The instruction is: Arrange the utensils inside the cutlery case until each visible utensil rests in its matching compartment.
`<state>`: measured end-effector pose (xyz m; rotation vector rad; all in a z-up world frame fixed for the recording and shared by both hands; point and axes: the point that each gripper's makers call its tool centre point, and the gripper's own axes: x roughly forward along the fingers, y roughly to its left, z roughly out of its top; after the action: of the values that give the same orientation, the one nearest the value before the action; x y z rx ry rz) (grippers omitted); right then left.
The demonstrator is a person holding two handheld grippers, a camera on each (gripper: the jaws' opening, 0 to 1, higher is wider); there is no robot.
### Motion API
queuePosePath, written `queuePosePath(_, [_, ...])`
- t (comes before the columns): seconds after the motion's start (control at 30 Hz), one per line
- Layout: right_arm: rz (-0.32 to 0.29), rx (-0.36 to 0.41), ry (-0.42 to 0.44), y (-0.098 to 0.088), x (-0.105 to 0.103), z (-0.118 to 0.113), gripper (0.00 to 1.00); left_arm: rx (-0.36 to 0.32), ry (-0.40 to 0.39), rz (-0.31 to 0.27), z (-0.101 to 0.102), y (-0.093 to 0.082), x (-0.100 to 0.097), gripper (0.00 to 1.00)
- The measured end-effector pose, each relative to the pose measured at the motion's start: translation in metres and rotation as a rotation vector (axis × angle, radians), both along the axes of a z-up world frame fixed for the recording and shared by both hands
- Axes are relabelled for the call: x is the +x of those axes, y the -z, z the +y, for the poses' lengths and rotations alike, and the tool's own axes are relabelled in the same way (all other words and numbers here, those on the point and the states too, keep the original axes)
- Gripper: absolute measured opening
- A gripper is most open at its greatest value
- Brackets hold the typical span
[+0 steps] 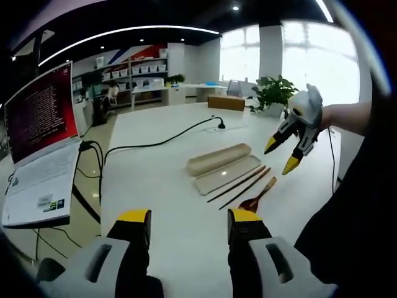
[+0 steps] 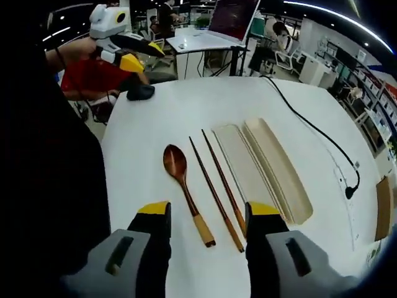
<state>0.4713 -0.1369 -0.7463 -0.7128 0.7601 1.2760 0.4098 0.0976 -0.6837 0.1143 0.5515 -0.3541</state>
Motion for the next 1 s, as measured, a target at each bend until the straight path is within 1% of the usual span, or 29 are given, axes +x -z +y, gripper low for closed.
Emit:
queuePosePath(0.1, [-0.008, -0.018, -0.011, 0.002, 0.0, -0.002, 0.45, -0.002, 0.002, 0.004, 0.001, 0.001, -0.001, 0.5])
queuePosePath(0.6, [-0.003, -0.036, -0.054, 0.003, 0.0, 0.004, 0.42, -0.001, 0.008, 0.022, 0.003, 0.005, -0.003, 0.47])
queuePosePath(0.83, [-0.001, -0.042, -0.073, 0.004, 0.002, 0.007, 0.41, -0.004, 0.01, 0.03, 0.001, 0.008, -0.005, 0.46])
queuePosePath(1.0, [0.001, -0.047, -0.086, 0.005, 0.003, 0.01, 0.39, 0.003, 0.014, 0.037, -0.005, 0.008, -0.007, 0.46])
